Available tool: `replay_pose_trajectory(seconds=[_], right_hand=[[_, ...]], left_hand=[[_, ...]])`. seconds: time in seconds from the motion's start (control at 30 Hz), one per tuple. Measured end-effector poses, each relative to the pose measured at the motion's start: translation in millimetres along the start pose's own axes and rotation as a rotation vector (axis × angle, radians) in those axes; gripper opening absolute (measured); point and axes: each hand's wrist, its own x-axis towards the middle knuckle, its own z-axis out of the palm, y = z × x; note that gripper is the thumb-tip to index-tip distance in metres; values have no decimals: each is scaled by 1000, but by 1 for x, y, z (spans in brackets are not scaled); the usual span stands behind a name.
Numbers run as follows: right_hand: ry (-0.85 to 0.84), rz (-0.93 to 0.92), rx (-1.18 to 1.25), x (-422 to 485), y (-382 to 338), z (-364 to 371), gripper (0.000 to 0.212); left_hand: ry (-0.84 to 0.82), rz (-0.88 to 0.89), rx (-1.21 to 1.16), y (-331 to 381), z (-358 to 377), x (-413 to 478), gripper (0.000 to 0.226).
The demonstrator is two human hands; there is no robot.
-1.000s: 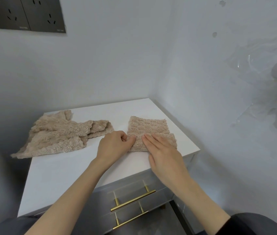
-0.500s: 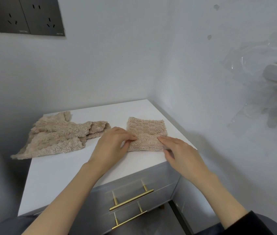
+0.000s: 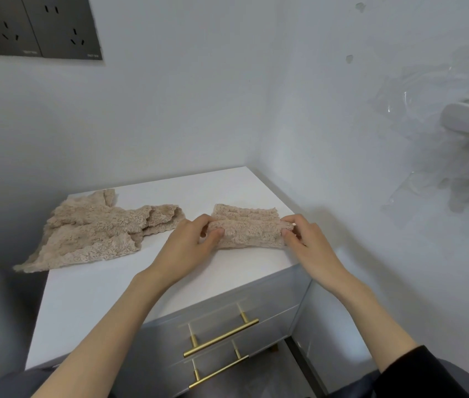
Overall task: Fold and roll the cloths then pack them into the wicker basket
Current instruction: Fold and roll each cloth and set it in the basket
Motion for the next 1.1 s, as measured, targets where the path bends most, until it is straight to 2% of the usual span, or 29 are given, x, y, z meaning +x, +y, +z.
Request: replay_pose_trajectory(seconds=[0.2, 0.3, 0.4, 0.5, 0.57, 0.63, 0.7, 0.87, 1.1], right_hand=[[74, 143, 59, 3, -3, -3, 8], [125, 196, 60, 5, -4, 1, 11], [182, 213, -77, 6, -6, 4, 15], [359, 65, -319, 4, -13, 9, 12], [409, -178, -401, 1, -20, 14, 29], [336, -393, -434, -4, -27, 20, 48], [274, -467, -493, -9, -32, 32, 59], [153, -420, -622, -18, -33, 54, 54], [79, -278, -664, -19, -17, 35, 56]], left_hand=[[-16, -74, 53, 4, 2, 2, 42], [-17, -137, 52, 5, 4, 6, 43], [19, -186, 106, 4, 7, 8, 38], [117, -183, 197, 5, 9, 7, 31], [213, -126, 197, 7, 8, 5, 21], [265, -34, 209, 11, 9, 4, 11], [275, -1, 206, 13, 10, 4, 4], [274, -47, 170, 15, 11, 3, 6], [254, 19, 282, 12, 10, 1, 21]])
